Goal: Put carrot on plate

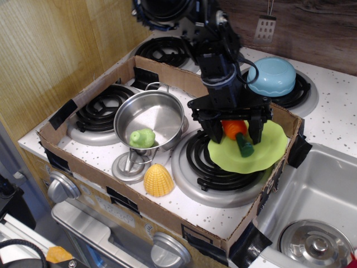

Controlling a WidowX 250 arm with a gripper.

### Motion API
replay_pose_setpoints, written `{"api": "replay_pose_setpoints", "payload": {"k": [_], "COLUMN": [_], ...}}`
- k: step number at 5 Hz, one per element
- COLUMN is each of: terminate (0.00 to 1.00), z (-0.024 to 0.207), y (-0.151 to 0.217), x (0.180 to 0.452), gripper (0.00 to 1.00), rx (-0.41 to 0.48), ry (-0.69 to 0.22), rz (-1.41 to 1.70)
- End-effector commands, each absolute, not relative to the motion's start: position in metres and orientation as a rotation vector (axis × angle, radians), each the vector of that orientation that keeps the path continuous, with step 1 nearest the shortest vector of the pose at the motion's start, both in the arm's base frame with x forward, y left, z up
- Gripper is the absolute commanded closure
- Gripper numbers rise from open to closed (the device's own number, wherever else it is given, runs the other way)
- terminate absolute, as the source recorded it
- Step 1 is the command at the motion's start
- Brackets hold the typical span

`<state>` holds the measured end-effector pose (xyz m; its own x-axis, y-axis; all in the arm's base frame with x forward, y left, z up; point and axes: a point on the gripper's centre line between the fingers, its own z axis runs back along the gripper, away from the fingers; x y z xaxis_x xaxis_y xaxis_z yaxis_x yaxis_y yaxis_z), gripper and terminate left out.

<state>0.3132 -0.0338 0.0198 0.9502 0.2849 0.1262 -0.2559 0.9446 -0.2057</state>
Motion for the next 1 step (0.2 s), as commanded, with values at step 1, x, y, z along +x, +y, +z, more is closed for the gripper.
{"api": "replay_pose_setpoints", "payload": {"k": [1], "terminate": [1.00], "z": [0.0952], "y": [-0.0397], "x": [0.2987], "gripper": [0.00], "rx": [-0.042], "ry": [-0.095], "rz": [0.322]}}
